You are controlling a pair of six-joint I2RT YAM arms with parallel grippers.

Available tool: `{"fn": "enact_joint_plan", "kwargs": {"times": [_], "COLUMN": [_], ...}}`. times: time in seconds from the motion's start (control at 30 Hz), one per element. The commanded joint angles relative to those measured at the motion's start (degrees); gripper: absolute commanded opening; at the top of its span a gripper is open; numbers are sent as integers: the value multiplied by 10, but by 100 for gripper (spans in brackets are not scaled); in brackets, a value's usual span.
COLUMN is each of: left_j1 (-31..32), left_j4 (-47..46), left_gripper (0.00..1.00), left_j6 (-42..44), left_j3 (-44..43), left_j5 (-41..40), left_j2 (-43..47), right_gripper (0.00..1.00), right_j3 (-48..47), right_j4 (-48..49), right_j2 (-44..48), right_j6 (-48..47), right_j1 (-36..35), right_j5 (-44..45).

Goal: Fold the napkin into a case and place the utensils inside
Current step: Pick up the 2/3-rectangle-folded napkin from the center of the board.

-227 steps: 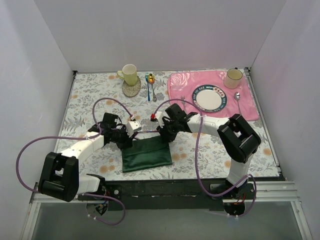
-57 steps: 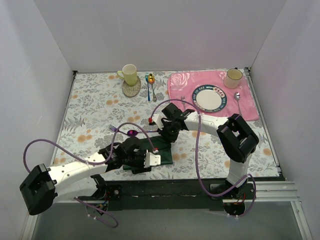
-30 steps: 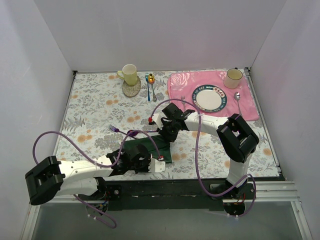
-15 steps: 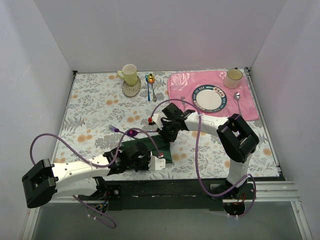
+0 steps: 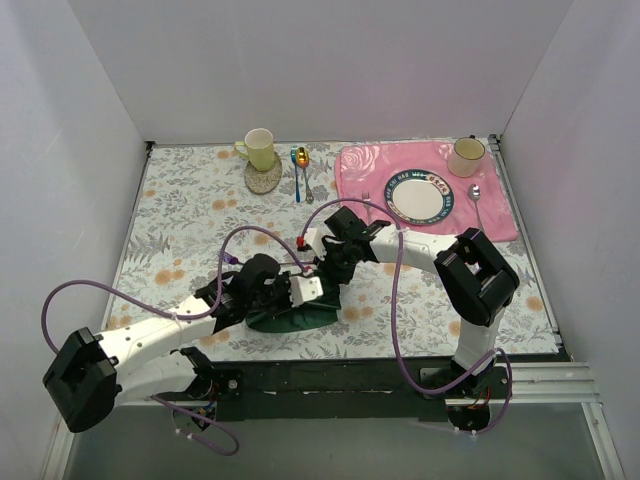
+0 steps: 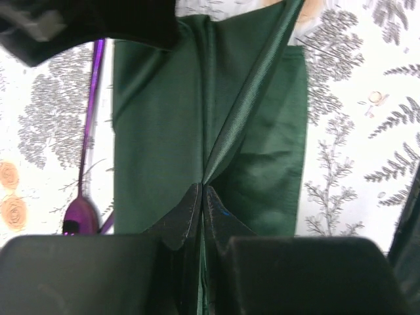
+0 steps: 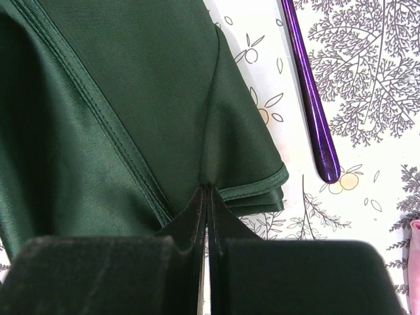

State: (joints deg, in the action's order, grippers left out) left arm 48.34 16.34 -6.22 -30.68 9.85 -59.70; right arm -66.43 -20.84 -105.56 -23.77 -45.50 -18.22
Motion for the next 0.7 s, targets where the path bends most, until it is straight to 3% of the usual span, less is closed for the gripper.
{"fn": "enact_joint_plan", "kwargs": {"times": [0.0,0.33,0.5,0.53,0.67], "left_j1": [-39,-123,-123,-115,-82], "left_j4": [-16,-41,-10,-8,50], "left_gripper": [0,0,0,3,30], "left_j6": [12,45,99,100,140], "left_j3": [-26,-48,-26,-20,7], "left_j5": [53,112,161,158,148], "left_j2": [-14,-64,-26,-18,10], "right_gripper": [1,1,1,1,1], "right_j3": [26,20,17,17,14], "right_j4": [-9,-10,-12,-12,-14], "right_j2": [-14,-18,-19,-21,-23], "right_j6": [-21,-27,-28,-28,-27], "right_j1": [0,1,1,2,2], "right_j5": [21,19,19,19,20]}}
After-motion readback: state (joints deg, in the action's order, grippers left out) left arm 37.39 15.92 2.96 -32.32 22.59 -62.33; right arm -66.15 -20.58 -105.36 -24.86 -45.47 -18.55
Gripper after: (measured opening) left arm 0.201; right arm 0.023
